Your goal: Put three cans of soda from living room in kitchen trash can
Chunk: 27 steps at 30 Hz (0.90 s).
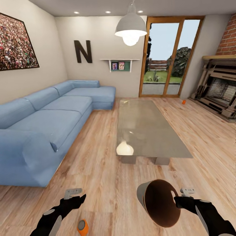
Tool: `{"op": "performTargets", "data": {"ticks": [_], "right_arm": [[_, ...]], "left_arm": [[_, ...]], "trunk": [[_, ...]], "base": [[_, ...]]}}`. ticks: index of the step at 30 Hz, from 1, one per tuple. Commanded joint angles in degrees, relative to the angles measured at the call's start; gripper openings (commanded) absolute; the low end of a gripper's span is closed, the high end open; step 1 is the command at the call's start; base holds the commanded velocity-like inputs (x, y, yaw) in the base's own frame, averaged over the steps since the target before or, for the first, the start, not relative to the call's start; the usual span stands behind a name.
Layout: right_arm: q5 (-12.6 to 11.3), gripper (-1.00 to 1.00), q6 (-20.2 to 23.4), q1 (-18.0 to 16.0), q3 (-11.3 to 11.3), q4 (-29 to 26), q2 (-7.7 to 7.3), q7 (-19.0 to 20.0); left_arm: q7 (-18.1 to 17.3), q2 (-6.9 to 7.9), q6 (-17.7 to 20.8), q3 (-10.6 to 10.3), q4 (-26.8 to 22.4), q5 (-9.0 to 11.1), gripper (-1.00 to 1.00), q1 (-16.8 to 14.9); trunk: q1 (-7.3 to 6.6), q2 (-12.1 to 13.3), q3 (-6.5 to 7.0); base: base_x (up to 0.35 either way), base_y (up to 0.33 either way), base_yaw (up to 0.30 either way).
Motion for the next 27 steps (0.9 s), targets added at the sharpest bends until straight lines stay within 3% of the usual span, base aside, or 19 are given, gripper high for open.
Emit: {"op": "performTargets", "data": {"ticks": [1,4,11,14,16,17,21,27], "right_arm": [[-0.6,-1.0,0.1,0.0,0.0,0.1,0.04,0.3],[-0.6,-1.0,0.1,0.0,0.0,0.6,0.22,0.3],[-0.4,-1.0,0.1,0.0,0.1,0.7,0.28,0.3],[-0.3,-1.0,0.1,0.0,0.1,0.8,0.3,0.3],[-0.3,-1.0,0.1,0.0,0.2,0.8,0.34,0.3],[-0.3,-1.0,0.1,0.0,0.2,0.8,0.42,0.3],[-0.3,-1.0,0.1,0.0,0.2,0.8,0.68,0.3],[-0.3,-1.0,0.1,0.0,0.2,0.8,0.73,0.3]], "left_arm": [[0.0,-0.01,0.4,0.0,0.0,0.0,1.0,0.0],[0.3,-0.08,6.2,0.1,0.0,-0.2,1.0,-0.2],[0.6,0.04,15.1,0.1,3.2,-0.4,1.0,-2.3],[1.1,0.23,21.7,0.2,5.7,-0.5,1.0,-8.1],[1.6,0.29,23.4,0.3,6.4,-0.5,1.0,-10.6],[2.3,0.34,24.9,0.5,7.8,-0.5,1.0,-13.8],[3.2,0.59,25.6,0.6,11.1,-0.4,1.0,-16.7],[3.4,0.87,25.1,0.4,13.1,-0.5,1.0,-17.5]], "trunk": [[0.0,0.0,0.01],[0.0,0.0,0.01],[0.0,0.0,0.01],[0.0,0.0,0.01],[0.0,0.0,0.01],[0.0,0.0,0.01],[0.0,0.0,0.01],[0.0,0.0,0.01]], "base": [[0.094,0.125,-0.119],[0.037,0.05,-0.055],[0.009,0.012,-0.013],[0.002,0.002,-0.002],[0.001,0.001,-0.001],[0.0,0.0,0.0],[0.001,0.004,0.0],[0.038,0.146,0.0]]}}
